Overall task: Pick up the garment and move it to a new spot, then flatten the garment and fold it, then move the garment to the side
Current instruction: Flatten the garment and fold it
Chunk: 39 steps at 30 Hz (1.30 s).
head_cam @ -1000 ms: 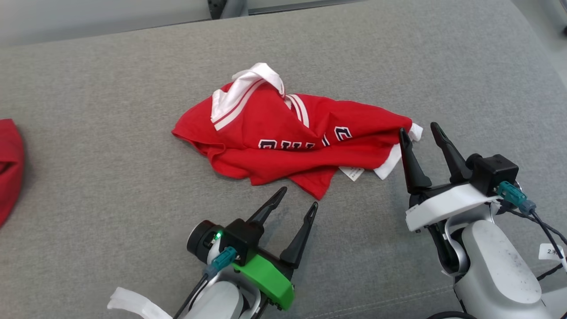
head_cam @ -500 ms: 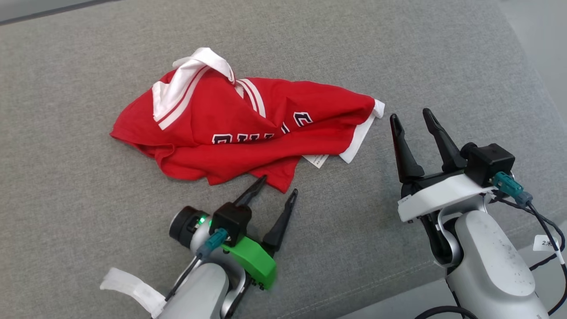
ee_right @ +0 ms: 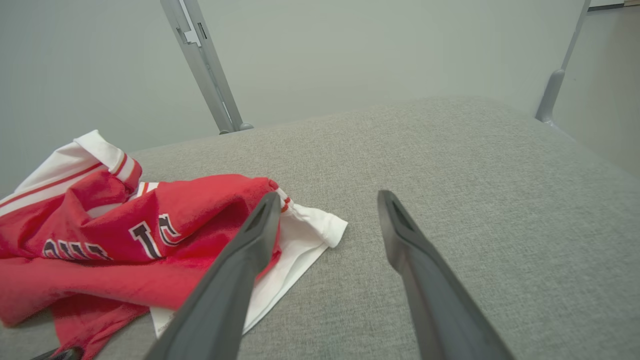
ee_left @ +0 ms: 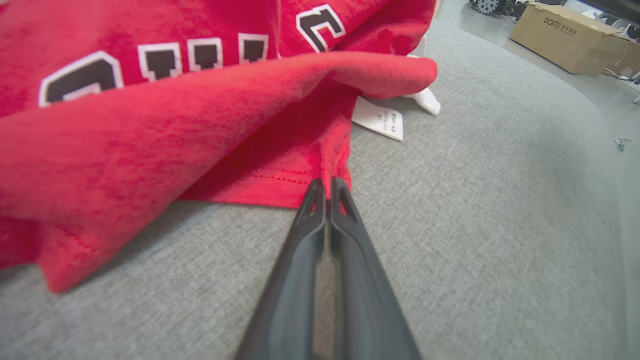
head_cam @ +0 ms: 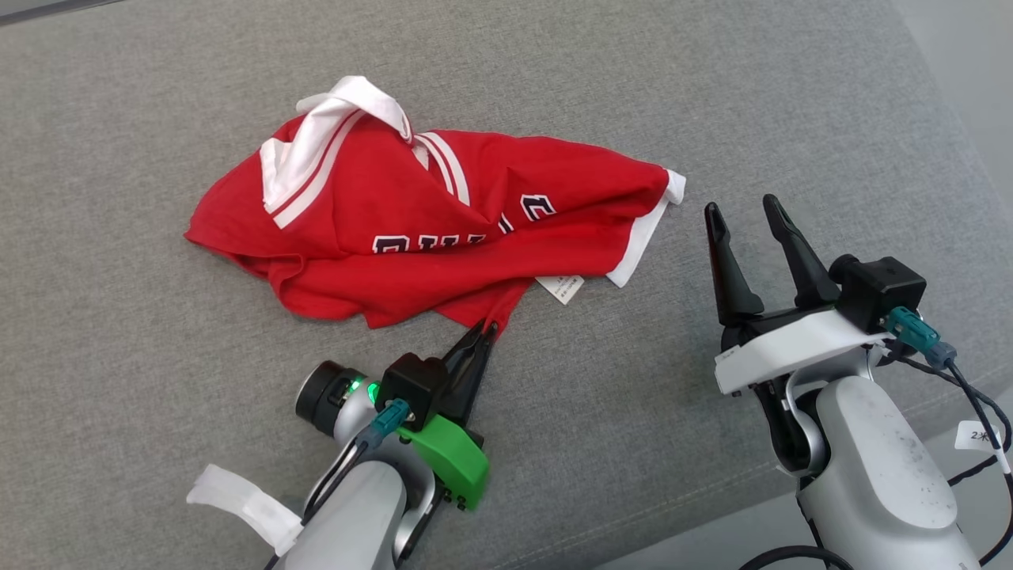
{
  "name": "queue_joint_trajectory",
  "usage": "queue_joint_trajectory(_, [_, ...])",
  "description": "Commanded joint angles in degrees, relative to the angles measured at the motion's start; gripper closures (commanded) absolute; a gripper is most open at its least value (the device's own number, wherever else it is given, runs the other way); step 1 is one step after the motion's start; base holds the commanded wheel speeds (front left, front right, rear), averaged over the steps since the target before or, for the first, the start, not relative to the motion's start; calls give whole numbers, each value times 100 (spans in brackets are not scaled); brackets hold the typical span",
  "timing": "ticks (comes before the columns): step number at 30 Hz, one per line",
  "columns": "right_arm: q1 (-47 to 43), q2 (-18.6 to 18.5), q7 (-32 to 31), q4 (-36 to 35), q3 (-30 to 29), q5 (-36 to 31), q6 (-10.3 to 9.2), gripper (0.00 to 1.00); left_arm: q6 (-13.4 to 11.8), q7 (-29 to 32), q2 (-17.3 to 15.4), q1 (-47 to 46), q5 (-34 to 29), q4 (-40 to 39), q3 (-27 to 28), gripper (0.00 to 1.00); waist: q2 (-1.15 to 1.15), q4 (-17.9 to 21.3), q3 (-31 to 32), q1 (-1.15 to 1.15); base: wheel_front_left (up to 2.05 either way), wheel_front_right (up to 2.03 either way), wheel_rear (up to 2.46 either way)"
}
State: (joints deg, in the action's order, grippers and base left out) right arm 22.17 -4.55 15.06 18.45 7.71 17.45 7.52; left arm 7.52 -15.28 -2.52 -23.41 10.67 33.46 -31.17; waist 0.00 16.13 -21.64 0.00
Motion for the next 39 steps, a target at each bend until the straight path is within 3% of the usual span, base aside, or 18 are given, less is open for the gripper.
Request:
queue_joint_trajectory(1, [29,1,15,25,-20,-6,-6,0,-9,23,-70,60,61,143,-41,100,0,-87,62,0,0,0,0])
queue_joint_trajectory(9, [-220,-82,15,228,-159,67,-6,0,-12,19,-120,382,240,32,35,100,0,-705,542,0,0,0,0])
queue_joint_trajectory(13, [-434,-112,16,417,-247,69,-5,0,-31,19,-264,750,222,22,546,100,0,-1150,904,0,0,0,0])
queue_joint_trajectory(19, [-696,-57,15,608,-322,124,-5,0,-342,24,-575,1444,187,83,1572,100,0,-1612,1336,0,0,0,0])
queue_joint_trajectory(26, [-808,-53,15,737,-282,85,-5,0,-526,16,-811,1617,124,21,2536,100,0,-1783,1480,0,0,0,0])
queue_joint_trajectory(30, [-790,-118,15,802,-230,75,-5,0,-467,16,-820,1485,17,107,2834,100,0,-1761,1445,0,0,0,0])
queue_joint_trajectory(31, [-788,-117,15,807,-213,74,-5,0,-451,16,-791,1469,-15,183,2859,73,0,-1749,1436,0,0,0,0])
queue_joint_trajectory(33, [-779,-115,15,829,-188,70,-5,0,-430,16,-713,1402,-68,302,2906,0,0,-1729,1425,0,0,0,0])
queue_joint_trajectory(39, [-743,-88,15,879,-137,116,-5,0,-404,16,-458,1506,-181,353,3089,0,0,-1756,1433,0,0,0,0])
